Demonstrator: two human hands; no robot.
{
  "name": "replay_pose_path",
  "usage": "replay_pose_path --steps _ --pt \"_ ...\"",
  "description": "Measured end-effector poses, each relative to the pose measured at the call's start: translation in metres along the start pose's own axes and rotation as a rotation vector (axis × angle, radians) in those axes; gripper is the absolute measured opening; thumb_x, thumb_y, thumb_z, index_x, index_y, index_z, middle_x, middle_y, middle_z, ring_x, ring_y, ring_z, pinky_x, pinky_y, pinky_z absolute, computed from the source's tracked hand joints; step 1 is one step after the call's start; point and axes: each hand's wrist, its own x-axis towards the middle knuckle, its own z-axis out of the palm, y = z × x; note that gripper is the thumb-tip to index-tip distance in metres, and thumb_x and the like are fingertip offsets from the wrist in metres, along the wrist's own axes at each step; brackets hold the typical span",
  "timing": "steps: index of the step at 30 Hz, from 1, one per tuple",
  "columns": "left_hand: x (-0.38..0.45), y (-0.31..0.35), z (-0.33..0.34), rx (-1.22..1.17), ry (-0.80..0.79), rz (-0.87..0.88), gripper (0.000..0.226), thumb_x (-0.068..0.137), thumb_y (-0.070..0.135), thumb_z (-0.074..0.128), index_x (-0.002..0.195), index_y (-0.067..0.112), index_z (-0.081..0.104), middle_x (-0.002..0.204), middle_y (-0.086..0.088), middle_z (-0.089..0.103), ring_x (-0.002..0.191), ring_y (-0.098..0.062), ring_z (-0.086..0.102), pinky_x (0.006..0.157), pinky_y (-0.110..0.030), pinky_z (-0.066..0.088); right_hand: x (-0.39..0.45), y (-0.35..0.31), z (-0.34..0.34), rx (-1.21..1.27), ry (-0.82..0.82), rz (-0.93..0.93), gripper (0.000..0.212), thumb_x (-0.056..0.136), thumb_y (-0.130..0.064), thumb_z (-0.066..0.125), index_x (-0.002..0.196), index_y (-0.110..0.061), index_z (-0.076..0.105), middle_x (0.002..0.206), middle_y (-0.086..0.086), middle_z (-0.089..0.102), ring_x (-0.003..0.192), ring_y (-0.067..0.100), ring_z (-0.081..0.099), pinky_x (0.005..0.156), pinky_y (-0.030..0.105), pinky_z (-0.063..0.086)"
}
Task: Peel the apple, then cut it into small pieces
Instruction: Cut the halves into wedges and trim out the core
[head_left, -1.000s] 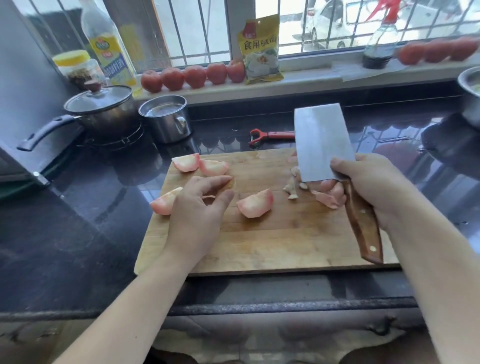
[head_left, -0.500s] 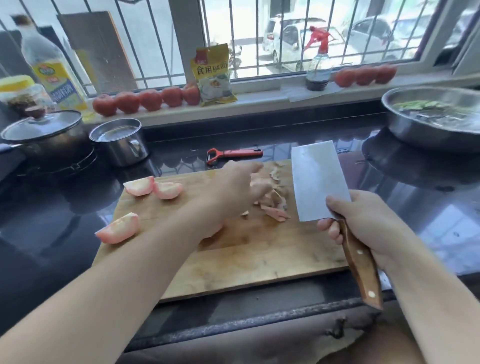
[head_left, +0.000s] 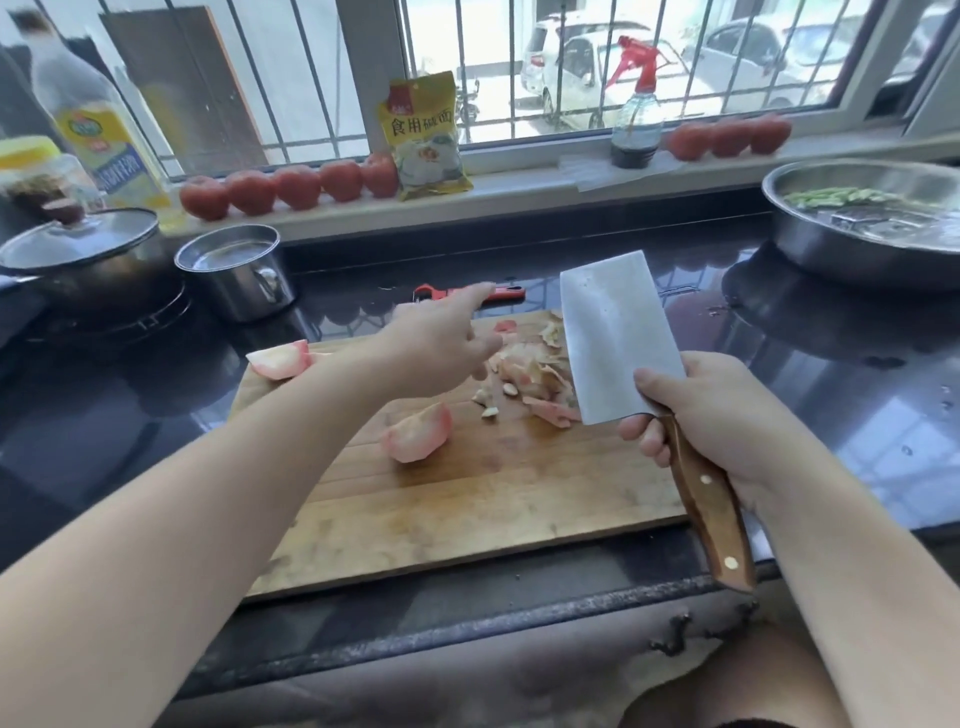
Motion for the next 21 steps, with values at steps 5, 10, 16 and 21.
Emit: replay_pose_path --steps 5,10,16,21 --pt "-0.007 -0.014 -0.01 0.218 0.101 0.024 0.04 0.105 0.049 0.044 0.137 0.033 0.062 0.142 0.012 0.06 0.142 -0.02 0.035 0.115 -0.048 0.028 -0.005 -0.002 0.0 -0.003 -0.006 -0.003 0.018 0.104 -0.019 0.049 0.111 -0.012 0.064 0.076 0.022 0.073 0.048 0.016 0.055 0.044 0.025 0.047" --pt "-0.049 -0.035 0.008 0.139 0.022 -0.076 0.043 0.1 0.052 0.056 0.141 0.039 0.06 0.153 0.009 0.044 0.142 -0.021 0.031 0.118 -0.046 0.027 -0.004 0.002 0.006 -0.076 -0.032 -0.017 0.019 0.104 -0.019 0.049 0.112 -0.012 0.064 0.074 0.02 0.073 0.049 0.018 0.057 0.044 0.028 0.046" --pt "-0.055 -0.041 0.024 -0.188 0.321 -0.108 0.042 0.1 0.034 0.061 0.14 0.022 0.061 0.137 0.012 0.062 0.135 -0.014 0.046 0.115 -0.035 0.033 -0.007 0.005 0.014 -0.095 -0.056 0.0 0.02 0.105 -0.022 0.049 0.116 -0.012 0.063 0.075 0.019 0.073 0.049 0.018 0.057 0.044 0.026 0.046" --pt "-0.07 -0.067 0.001 -0.094 0.569 -0.169 0.028 0.096 0.036 0.06 0.111 0.022 0.079 0.147 0.004 0.055 0.139 -0.023 0.041 0.12 -0.047 0.03 -0.013 0.005 0.016 -0.107 -0.065 0.006 0.019 0.105 -0.022 0.05 0.114 -0.011 0.063 0.072 0.017 0.072 0.048 0.018 0.056 0.043 0.026 0.045"
